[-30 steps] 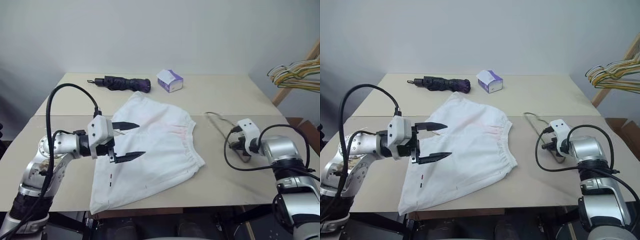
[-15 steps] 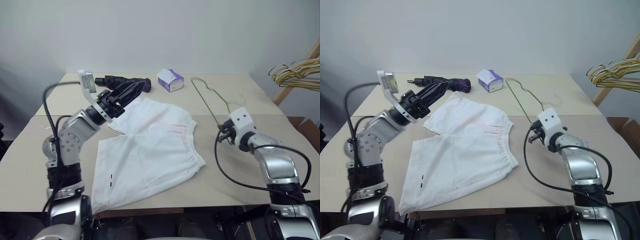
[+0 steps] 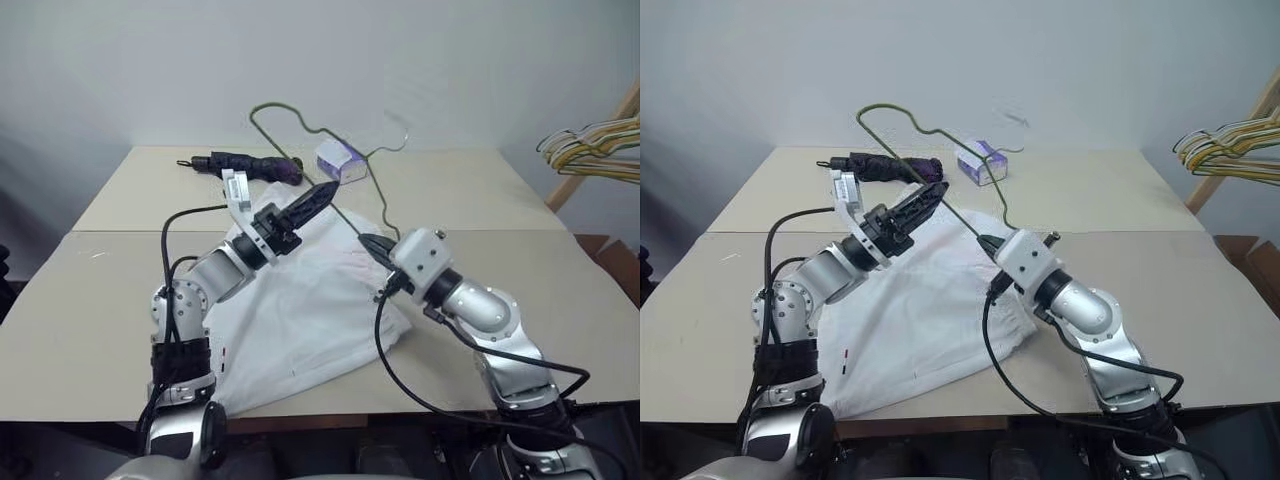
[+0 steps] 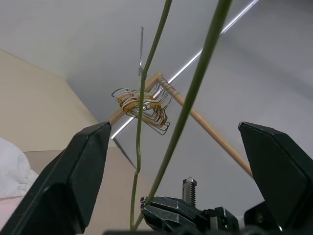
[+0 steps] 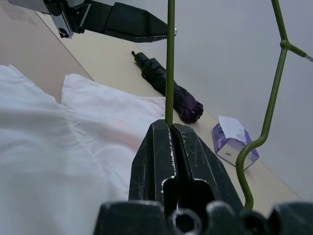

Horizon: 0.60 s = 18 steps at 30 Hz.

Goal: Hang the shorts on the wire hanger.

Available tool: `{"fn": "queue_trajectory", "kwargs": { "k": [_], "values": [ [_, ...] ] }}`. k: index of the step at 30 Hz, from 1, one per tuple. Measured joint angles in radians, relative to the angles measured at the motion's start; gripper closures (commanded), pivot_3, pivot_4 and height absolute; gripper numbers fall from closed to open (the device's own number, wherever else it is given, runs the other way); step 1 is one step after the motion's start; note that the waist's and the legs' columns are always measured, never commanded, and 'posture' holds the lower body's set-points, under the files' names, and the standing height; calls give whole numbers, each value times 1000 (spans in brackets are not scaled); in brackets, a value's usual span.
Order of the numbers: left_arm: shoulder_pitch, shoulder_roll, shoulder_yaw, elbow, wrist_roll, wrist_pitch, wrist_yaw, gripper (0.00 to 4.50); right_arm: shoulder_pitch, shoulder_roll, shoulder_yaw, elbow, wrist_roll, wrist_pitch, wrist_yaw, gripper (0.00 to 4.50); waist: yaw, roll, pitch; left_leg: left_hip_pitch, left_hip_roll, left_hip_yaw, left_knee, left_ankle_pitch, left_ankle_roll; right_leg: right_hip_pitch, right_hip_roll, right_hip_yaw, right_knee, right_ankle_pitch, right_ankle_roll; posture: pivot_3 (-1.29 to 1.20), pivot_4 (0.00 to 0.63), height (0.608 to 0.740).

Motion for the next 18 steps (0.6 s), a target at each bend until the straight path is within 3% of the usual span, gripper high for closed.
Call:
{"fn": "queue_trajectory", "kwargs": {
  "k": [1, 4, 17, 18],
  "values": [
    [0, 7, 0, 0, 3, -1, -3, 0, 2, -3, 0, 0, -2, -2, 0, 4474, 0, 0, 0, 0, 0, 0, 0, 0, 0, 0, 0, 0, 0, 0, 0, -94, 0, 740],
    [0, 20, 1, 0, 17, -17, -18, 542, 17, -15, 0, -4, -4, -13, 10, 4500, 1, 0, 0, 0, 0, 0, 0, 0, 0, 0, 0, 0, -1, 0, 0, -95, 0, 740],
    [0, -24, -1, 13, 62, -116, -23, 4407, 18, -8, 27, 25, -49, -52, 15, 4500, 2, 0, 0, -1, 0, 0, -1, 0, 0, 1, 0, -1, -3, 0, 0, -93, 0, 740],
    [0, -23, -2, 15, 74, -120, -23, 4489, 18, -7, 28, 27, -54, -58, 14, 4500, 2, 0, 0, -1, 0, 0, -1, 0, 0, 1, 0, -1, -3, 0, 0, -93, 0, 740]
  ]
}}
